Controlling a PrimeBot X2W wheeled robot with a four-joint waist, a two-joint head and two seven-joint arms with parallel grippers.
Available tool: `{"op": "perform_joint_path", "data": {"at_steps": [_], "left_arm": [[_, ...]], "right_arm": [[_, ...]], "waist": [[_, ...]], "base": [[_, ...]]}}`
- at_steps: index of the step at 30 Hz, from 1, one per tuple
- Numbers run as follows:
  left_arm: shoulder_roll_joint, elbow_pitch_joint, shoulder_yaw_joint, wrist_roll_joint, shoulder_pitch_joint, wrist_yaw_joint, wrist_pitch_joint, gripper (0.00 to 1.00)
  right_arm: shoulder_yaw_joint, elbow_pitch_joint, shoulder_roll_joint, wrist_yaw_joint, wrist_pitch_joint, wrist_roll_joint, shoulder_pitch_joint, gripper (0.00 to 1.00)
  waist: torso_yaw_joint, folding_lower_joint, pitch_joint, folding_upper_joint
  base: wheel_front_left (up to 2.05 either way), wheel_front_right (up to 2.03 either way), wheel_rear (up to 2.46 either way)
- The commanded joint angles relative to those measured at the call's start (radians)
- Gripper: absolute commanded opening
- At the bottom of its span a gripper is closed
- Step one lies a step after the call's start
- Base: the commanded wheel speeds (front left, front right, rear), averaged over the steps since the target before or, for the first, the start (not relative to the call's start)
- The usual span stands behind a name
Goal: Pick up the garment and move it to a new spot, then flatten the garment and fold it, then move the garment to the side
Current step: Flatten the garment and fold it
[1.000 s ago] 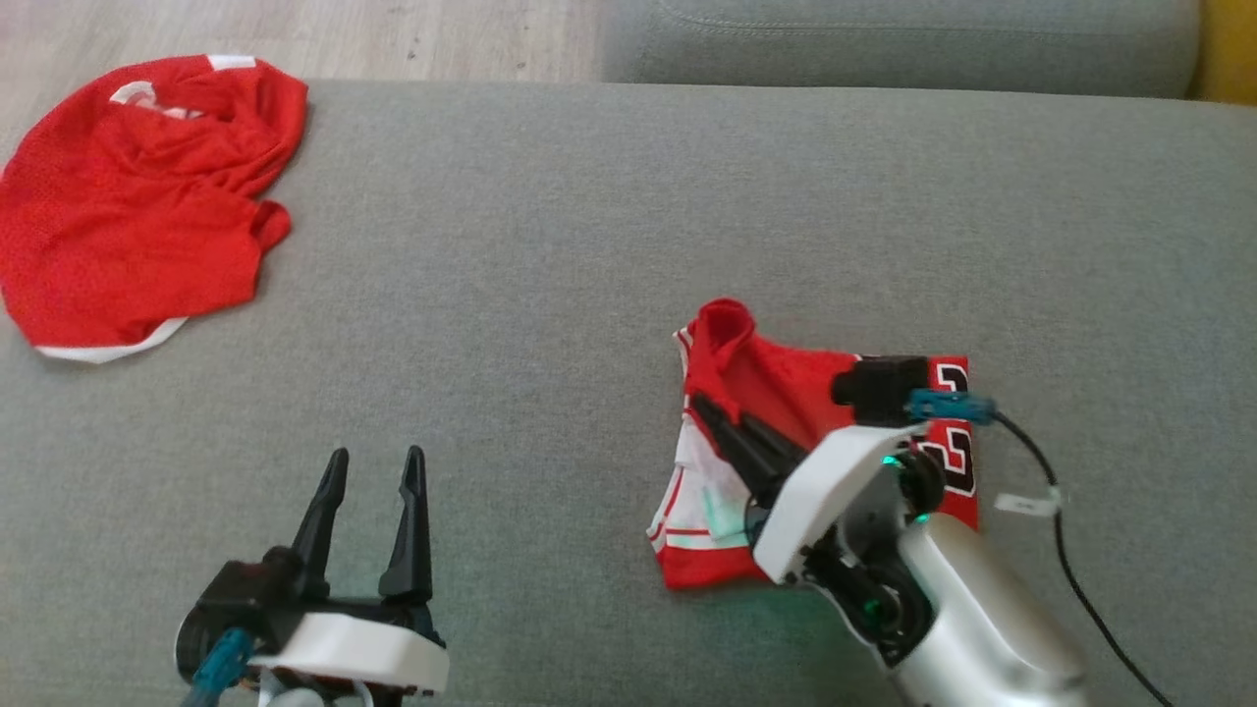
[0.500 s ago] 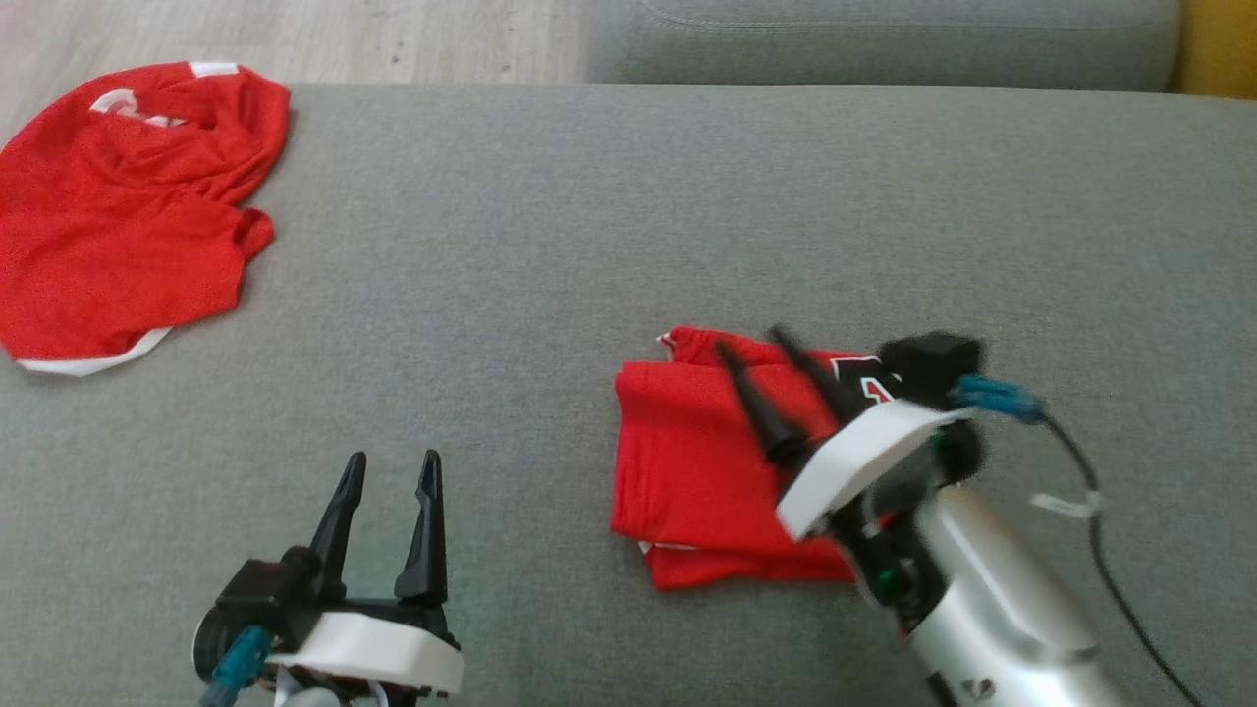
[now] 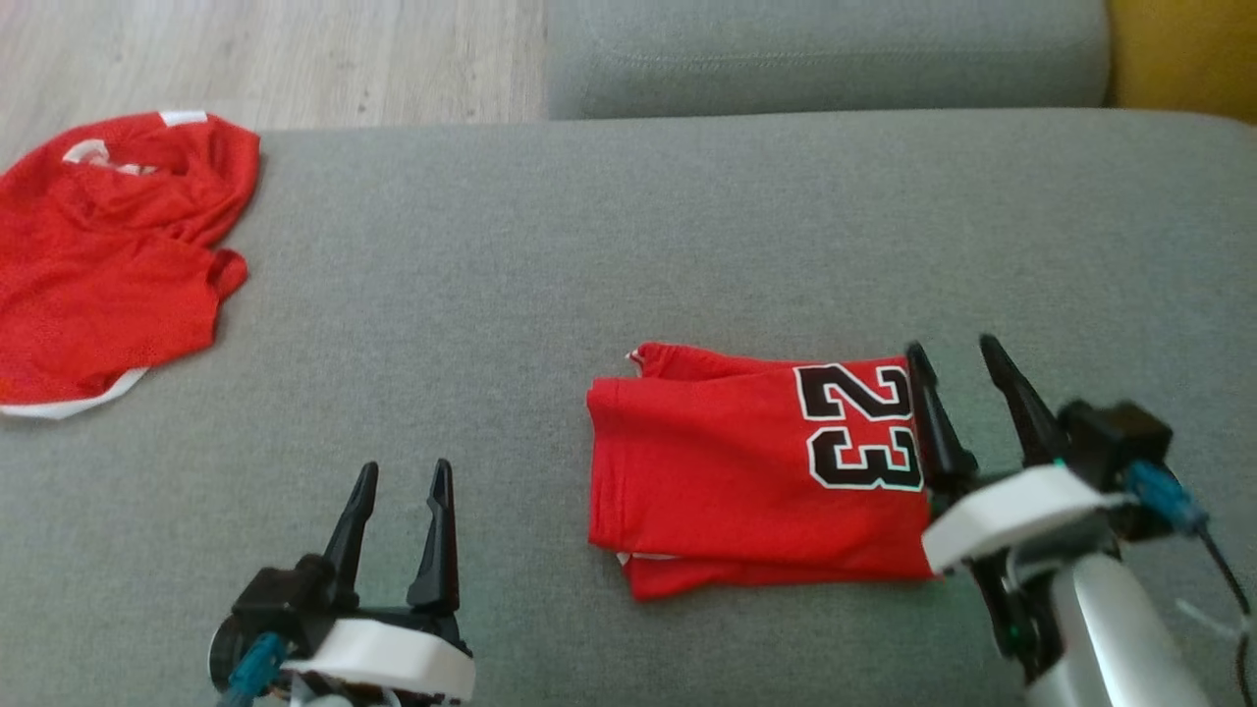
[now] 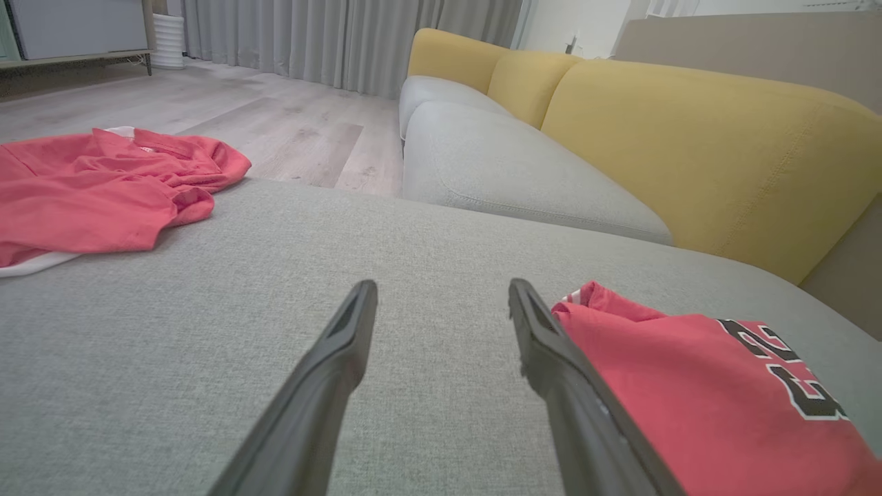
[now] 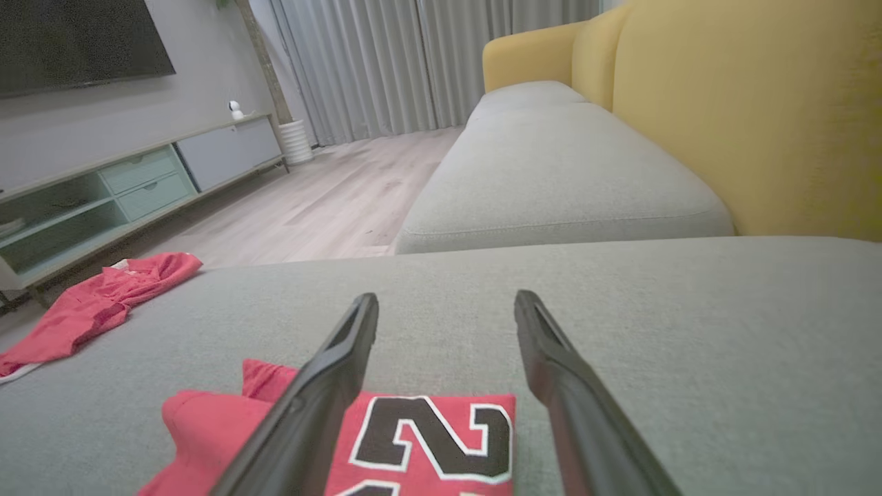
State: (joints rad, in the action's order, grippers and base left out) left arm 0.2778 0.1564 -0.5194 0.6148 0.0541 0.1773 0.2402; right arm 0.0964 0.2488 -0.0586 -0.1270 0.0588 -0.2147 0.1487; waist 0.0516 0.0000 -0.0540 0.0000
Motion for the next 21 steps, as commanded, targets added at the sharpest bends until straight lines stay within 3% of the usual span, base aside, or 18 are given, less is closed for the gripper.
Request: {"op": "perform_joint_path", "data": {"at_steps": [1, 10, 21], "left_arm": [[0.007, -0.023, 0.032, -0.005, 0.024, 0.007, 0.013, 1.00], [0.003, 0.008, 0.051, -0.014, -0.036, 0.021, 0.019, 1.00], [0.000, 0.023, 0.090, -0.024, -0.064, 0.016, 0.021, 1.00]], "right_arm": [[0.013, -0.042, 0.008, -0.004, 0.013, 0.013, 0.009, 1.00], [-0.002, -0.028, 0.008, -0.004, 0.062, 0.021, -0.122, 1.00], [0.015, 0.025, 0.008, -0.004, 0.095, -0.004, -0.130, 1.00]], "waist": [[-0.006, 0.0000, 0.012, 0.0000], [-0.022, 0.0000, 0.065, 0.0000], [-0.020, 0.0000, 0.078, 0.0000]], "base": [[0.00, 0.00, 0.00], [0.00, 0.00, 0.00], [0.00, 0.00, 0.00]]}}
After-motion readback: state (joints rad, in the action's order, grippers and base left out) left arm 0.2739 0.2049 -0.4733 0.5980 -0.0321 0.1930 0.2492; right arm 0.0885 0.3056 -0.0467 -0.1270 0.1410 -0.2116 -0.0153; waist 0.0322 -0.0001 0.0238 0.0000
